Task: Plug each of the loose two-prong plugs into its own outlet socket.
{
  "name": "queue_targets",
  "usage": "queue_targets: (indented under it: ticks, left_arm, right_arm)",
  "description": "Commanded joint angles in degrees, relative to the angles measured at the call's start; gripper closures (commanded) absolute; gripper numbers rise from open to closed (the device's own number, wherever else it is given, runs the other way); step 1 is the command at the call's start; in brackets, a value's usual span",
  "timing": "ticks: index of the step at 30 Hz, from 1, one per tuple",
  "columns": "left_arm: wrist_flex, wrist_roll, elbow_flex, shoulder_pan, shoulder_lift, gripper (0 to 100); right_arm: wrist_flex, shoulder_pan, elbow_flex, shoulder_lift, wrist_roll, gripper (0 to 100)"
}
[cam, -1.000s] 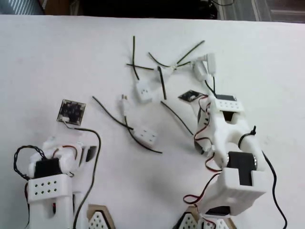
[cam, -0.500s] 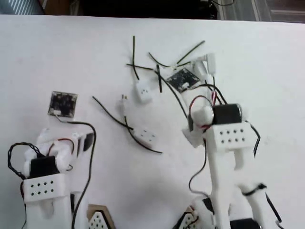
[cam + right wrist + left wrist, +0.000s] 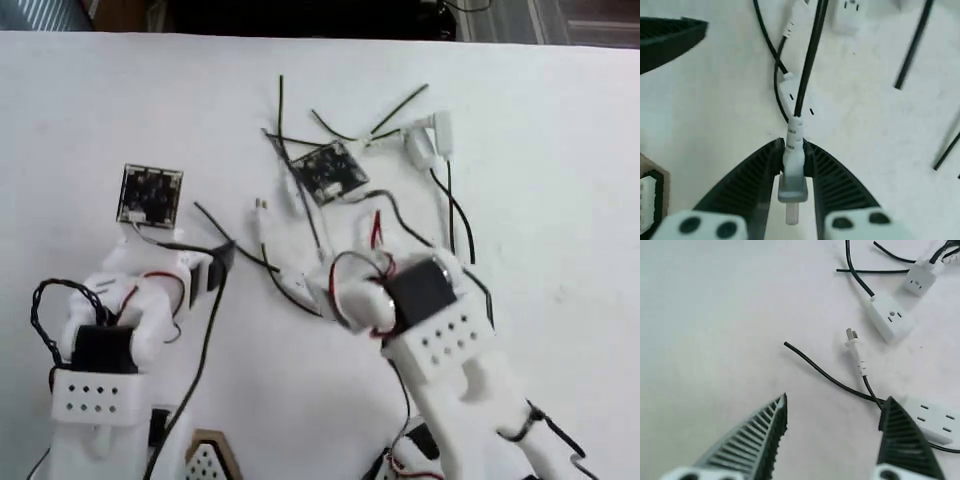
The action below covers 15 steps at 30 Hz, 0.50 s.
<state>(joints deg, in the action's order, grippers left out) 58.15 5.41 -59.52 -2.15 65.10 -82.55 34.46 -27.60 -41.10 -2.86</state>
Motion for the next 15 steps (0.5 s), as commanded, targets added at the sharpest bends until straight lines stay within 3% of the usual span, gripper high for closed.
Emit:
queue_targets:
  ticks: [1, 15]
  left_arm:
    - [-1.32, -0.44, 4.22, 0.84, 0.92, 71]
    - [-0.70, -0.44, 8.09, 17.19, 0.92, 71]
  right_arm:
    - [1.01, 3.30, 1.76, -7.08, 0.53, 98.1]
    - [13.05, 11.03, -14.59, -20.44, 0.62, 98.1]
